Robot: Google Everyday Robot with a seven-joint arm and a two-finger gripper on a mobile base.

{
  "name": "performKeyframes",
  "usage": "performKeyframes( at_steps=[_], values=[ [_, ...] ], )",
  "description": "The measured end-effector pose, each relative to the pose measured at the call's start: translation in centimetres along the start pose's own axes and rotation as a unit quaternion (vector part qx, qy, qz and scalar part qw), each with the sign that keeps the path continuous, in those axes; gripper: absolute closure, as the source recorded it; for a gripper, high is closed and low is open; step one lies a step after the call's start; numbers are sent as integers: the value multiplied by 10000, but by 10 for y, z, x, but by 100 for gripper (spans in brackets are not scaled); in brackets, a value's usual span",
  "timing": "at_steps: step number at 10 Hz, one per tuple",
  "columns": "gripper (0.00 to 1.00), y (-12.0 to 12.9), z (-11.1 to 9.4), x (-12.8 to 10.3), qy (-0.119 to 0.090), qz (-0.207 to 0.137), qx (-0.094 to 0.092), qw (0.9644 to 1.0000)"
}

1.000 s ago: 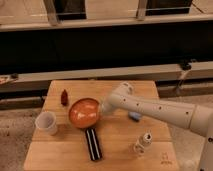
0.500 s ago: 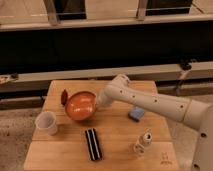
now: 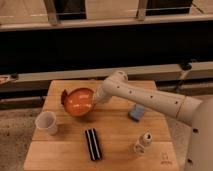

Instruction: Drag the ceramic bowl in a circle

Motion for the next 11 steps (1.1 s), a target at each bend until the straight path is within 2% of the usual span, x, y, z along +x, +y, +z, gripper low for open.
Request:
performKeyframes(
  at_steps=[5,9,11],
  values=[
    [100,7,22,14,6,94,-230,9997],
    [100,12,37,41,36,239,-410,9989],
    [100,21,38,58,84,360,-519,9980]
  ],
)
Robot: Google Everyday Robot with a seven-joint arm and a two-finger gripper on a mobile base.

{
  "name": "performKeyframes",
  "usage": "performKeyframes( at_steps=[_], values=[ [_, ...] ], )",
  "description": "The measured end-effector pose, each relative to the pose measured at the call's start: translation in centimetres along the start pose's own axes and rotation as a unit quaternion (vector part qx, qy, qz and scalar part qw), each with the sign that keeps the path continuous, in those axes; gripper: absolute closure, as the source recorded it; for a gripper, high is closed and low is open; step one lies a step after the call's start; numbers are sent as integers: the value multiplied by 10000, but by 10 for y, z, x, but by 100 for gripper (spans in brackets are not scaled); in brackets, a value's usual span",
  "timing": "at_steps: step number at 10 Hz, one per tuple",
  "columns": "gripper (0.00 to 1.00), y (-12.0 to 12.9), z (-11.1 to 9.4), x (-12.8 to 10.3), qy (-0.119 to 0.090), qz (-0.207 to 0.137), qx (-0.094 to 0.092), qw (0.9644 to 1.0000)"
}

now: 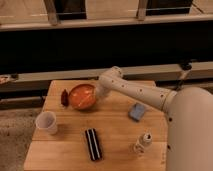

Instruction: Drag the ceramic bowl in a circle

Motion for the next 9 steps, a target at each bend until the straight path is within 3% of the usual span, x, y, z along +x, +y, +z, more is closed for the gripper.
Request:
performKeyframes(
  at_steps=[4,9],
  values=[
    [100,39,-10,34,149,338,-169,9992],
    [100,83,-20,50,291,675,-348,9967]
  ],
)
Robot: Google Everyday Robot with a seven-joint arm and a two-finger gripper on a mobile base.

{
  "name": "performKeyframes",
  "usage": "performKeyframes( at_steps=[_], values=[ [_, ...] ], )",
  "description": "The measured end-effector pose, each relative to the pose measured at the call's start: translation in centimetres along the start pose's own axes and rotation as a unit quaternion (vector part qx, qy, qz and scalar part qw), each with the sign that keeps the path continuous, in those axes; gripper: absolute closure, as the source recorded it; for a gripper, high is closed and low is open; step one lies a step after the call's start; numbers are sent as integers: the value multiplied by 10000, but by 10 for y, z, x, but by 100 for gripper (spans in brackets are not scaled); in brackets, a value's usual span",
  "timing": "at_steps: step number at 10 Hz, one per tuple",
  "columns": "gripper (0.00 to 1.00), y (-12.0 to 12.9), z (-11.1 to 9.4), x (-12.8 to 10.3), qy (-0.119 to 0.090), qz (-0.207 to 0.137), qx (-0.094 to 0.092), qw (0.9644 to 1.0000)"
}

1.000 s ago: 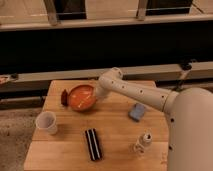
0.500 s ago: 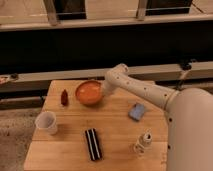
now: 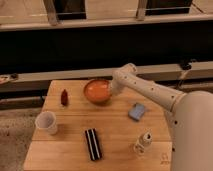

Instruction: Drag the ceramic bowl in a circle

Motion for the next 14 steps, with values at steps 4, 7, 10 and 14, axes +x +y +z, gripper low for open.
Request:
performKeyframes(
  at_steps=[4,7,10,14],
  values=[
    [100,36,-6,4,78,200,-98,9997],
    [100,59,-13,-8,122,284,-101,9995],
    [100,69,-22,-35,112,256,34,9996],
    [100,69,-23,-63,27,143,171,9997]
  ],
)
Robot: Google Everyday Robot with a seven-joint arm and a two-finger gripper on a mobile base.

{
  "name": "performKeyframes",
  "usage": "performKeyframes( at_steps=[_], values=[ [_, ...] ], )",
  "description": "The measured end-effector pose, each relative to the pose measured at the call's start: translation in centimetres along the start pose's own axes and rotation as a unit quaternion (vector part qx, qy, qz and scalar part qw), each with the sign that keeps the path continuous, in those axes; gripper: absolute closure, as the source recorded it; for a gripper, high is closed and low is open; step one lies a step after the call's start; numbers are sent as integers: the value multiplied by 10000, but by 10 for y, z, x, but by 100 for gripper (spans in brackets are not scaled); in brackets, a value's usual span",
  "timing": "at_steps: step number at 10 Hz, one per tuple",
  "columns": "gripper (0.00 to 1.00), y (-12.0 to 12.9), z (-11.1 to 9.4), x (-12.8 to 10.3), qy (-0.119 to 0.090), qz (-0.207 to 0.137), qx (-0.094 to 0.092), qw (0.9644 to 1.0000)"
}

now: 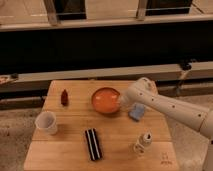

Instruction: Drag the ceramic bowl in a circle

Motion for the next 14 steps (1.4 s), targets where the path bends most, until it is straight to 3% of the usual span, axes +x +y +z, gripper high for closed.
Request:
performKeyframes(
  at_steps=[8,14],
  values=[
    [100,-34,12,-49,-272,-653,-16,9975],
    [100,-71,6,-66,-331,-975,268,9943]
  ],
)
